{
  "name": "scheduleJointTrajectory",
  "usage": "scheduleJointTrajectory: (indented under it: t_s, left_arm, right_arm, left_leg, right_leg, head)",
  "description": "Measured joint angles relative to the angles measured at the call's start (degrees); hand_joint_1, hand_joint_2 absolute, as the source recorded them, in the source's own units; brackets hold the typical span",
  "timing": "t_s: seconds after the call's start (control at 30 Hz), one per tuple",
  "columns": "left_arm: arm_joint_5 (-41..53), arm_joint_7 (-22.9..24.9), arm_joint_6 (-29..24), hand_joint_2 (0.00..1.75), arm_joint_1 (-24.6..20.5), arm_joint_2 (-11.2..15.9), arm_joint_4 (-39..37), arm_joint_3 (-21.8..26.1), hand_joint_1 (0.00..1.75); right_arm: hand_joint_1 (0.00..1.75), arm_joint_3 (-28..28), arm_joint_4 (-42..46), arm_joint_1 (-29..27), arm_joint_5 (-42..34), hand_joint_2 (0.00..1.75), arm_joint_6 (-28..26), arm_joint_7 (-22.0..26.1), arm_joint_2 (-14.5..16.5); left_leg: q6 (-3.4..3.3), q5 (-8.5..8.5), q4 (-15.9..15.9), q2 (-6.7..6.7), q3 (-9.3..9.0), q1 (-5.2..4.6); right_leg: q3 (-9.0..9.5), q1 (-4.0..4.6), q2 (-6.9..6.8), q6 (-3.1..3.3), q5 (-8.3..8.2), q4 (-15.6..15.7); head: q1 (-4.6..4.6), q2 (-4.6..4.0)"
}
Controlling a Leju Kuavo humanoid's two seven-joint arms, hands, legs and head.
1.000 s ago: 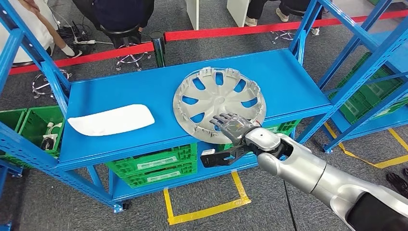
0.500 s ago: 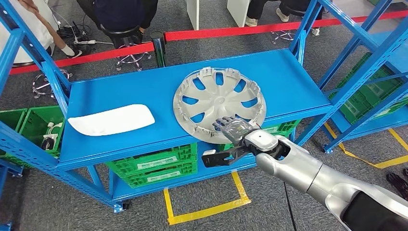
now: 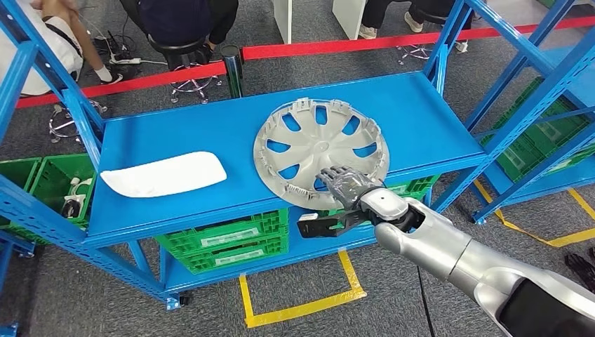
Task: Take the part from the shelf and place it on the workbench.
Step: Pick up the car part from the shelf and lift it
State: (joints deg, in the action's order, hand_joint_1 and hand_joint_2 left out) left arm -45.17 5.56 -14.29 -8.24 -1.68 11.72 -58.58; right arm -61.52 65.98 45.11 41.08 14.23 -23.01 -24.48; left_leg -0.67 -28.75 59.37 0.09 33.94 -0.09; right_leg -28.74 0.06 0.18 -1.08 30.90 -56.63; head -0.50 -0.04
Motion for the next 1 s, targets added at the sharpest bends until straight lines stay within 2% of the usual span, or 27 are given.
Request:
scheduleJointTrajectory:
  t_s: [0.27,0.6,0.63,0.77,1.0]
  left_arm:
    - [-0.31,-0.14,-0.56,0.0,0.01,-0.02,0.0,0.0,0.0]
    - [-0.51,-0.16,-0.58,0.0,0.01,-0.02,0.0,0.0,0.0]
    - [-0.56,-0.16,-0.59,0.0,0.01,-0.03,0.0,0.0,0.0]
    - [-0.77,-0.16,-0.66,0.0,0.01,-0.07,0.0,0.0,0.0]
    - [-0.95,-0.09,-0.66,0.0,0.0,-0.17,0.0,0.0,0.0]
  right_arm:
    - [0.0,-0.08,-0.94,-1.08,7.58,1.75,-3.66,0.36,0.08]
    - [0.0,-0.07,-2.07,-1.97,10.28,1.75,-4.02,1.01,0.4]
    - [0.04,-0.07,-2.2,-2.12,11.11,1.75,-4.14,1.17,0.46]
    - [1.75,-0.08,-2.73,-3.02,14.5,1.75,-4.82,2.08,0.9]
    - [1.75,0.01,-3.71,-3.79,16.49,1.75,-6.13,2.62,1.74]
  left_leg:
    - [0.0,0.0,0.0,-0.03,0.01,0.0]
    - [0.0,0.0,0.0,0.01,0.02,0.0]
    - [0.0,0.0,0.0,0.02,0.02,0.0]
    - [0.0,0.0,0.0,0.03,0.02,0.0]
    - [0.0,0.0,0.0,0.08,0.01,0.0]
  right_leg:
    - [0.01,0.0,-0.02,0.0,0.0,0.0]
    - [0.01,0.0,-0.04,0.0,0.01,0.0]
    - [0.01,0.0,-0.04,0.0,0.01,0.0]
    - [0.01,0.0,-0.04,0.01,0.01,0.0]
    - [0.01,0.0,-0.03,0.01,0.02,0.0]
  head:
    - [-0.01,-0.01]
    - [-0.01,0.0]
    - [-0.01,-0.01]
    - [-0.02,-0.01]
    - [0.01,0.01]
